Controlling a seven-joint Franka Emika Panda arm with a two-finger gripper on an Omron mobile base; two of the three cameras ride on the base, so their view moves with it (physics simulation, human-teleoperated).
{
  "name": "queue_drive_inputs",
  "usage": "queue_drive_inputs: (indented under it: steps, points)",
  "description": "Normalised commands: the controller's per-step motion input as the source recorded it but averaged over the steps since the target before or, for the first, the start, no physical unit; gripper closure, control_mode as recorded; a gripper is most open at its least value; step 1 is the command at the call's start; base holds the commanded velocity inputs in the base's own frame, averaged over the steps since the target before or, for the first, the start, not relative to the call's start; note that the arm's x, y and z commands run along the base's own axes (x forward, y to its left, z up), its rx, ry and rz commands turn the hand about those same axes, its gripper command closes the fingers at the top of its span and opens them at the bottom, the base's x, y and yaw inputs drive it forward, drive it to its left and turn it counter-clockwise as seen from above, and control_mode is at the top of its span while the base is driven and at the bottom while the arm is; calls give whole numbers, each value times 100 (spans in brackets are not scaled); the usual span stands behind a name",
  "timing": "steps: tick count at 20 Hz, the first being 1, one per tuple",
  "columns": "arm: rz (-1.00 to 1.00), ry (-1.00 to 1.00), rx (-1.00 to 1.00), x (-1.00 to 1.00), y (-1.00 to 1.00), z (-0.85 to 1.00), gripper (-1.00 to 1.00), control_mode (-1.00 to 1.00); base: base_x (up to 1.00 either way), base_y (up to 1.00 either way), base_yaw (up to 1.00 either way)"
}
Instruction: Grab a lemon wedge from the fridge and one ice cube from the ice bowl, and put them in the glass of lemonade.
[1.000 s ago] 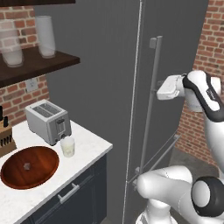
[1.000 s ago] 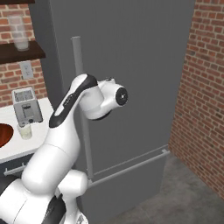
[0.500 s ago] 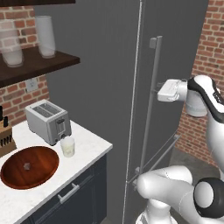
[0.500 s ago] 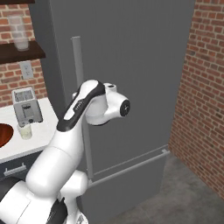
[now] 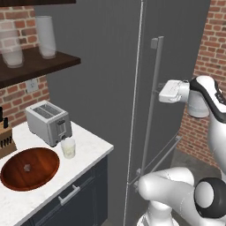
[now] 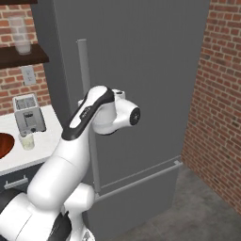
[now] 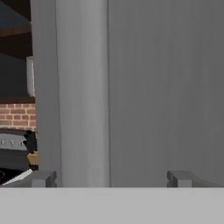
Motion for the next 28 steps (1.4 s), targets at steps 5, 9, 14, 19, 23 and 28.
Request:
queue_drive_inputs:
  steps: [5,9,14,19,23,28]
  points:
    - [0,2,0,-4,63,0,-100,-100,0,0,0]
    - [0,0,0,-32,65,0,-100,-100,0,0,0]
    - [0,0,0,17,36,0,-100,-100,0,0,0]
    - [0,0,0,0,10,0,-100,-100,0,0,0]
    - [0,3,0,0,15,0,100,-100,0,0,0]
    - [0,0,0,0,3,0,100,-100,0,0,0]
